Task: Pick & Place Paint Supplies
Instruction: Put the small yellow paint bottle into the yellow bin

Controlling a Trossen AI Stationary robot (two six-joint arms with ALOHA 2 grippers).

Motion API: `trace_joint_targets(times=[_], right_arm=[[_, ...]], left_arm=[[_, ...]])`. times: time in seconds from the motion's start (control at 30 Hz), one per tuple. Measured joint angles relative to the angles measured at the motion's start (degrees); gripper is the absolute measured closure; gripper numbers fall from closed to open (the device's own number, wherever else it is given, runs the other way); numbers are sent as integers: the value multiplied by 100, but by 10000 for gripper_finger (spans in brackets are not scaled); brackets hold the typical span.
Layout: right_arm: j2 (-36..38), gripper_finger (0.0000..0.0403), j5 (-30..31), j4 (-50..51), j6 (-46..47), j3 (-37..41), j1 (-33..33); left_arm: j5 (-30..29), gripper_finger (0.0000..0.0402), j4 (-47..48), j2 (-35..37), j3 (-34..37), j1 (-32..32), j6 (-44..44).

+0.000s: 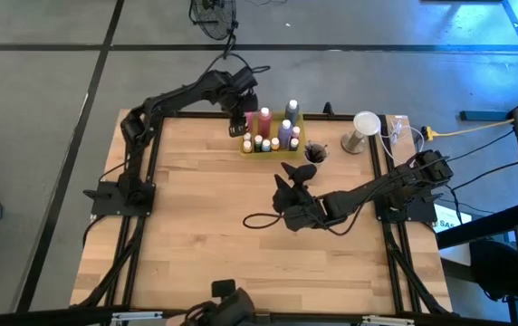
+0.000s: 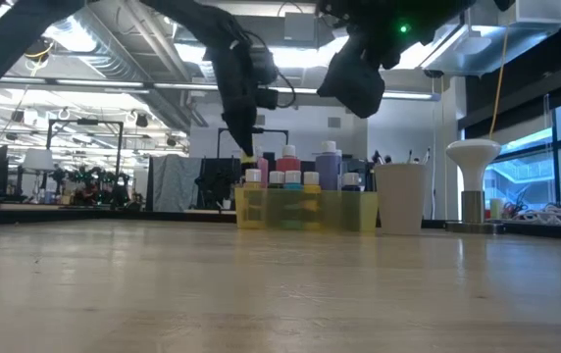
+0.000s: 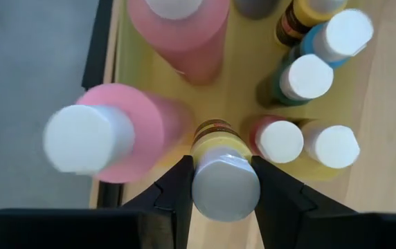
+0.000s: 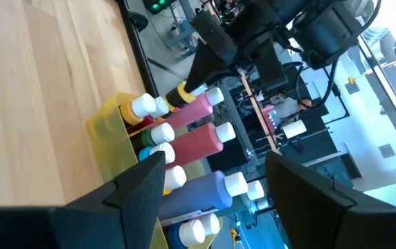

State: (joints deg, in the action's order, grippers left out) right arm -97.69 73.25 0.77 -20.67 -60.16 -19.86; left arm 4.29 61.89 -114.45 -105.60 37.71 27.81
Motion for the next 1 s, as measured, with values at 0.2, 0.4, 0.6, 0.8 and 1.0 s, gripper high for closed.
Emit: trace_joint_targets(times=[0.2,0.4,0.6,0.8,1.0], right_arm=[[0,153,-1,322,261,0,0],[0,153,-1,461,381,0,0],[0,153,-2,708,617,0,0],[0,153,-6,809,684,0,0],[0,153,-6,828,698,0,0]], left_arm=[[81,286,-8,-169,0,-1,38],[114,286,-31,-357,0,-7,42],[143,286,-51,-537,-1,-7,91],[172,261,-58,-569,2,-8,88],[179,219,-71,-569,2,-10,55]])
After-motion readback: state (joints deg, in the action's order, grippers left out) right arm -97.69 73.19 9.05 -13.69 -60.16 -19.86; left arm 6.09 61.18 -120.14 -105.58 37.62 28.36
